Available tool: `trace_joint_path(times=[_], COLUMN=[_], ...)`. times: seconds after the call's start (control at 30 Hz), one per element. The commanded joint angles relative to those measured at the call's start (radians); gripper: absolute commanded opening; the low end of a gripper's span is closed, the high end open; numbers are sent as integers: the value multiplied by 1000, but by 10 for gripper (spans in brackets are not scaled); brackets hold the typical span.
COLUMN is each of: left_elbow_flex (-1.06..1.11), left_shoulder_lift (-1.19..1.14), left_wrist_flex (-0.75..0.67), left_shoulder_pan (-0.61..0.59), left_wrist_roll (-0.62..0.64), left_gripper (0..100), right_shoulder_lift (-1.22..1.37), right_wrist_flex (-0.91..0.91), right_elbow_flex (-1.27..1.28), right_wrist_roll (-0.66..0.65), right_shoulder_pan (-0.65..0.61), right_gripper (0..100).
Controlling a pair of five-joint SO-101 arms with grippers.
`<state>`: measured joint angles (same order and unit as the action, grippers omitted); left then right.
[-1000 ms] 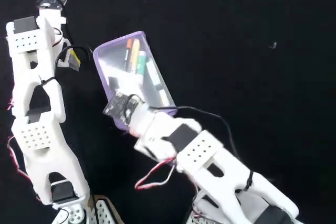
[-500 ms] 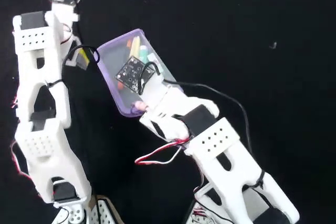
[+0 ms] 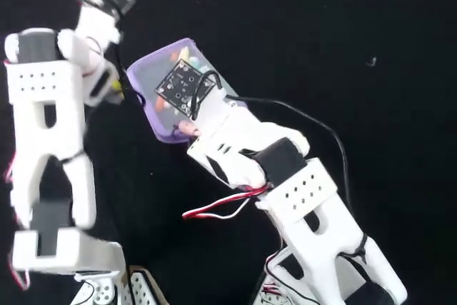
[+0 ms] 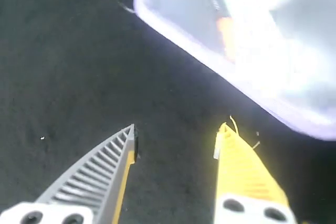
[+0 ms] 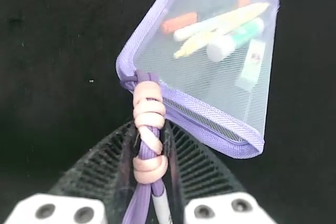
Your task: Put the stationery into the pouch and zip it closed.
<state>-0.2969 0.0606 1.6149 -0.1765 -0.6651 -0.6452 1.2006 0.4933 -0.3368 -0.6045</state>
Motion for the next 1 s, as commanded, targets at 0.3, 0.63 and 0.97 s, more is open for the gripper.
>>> trace_joint_path(times=[0.3,0.63,0.97], left_elbow_flex=[1102,1682,1728], left_shoulder_lift=[1051,1766,1738], left_wrist_flex=[-726,-933,-993], left_shoulder_pan=[113,199,320], left_wrist_roll=[-126,-140,-167], left_gripper=[250,246,246], right_shoulder_lift=[-42,-42,-38], right_wrist_flex=[32,34,35], right_elbow_flex=[-166,-194,-228], right_wrist_roll=[0,0,0], right_shoulder_pan=[117,114,112], right_gripper=[11,11,11])
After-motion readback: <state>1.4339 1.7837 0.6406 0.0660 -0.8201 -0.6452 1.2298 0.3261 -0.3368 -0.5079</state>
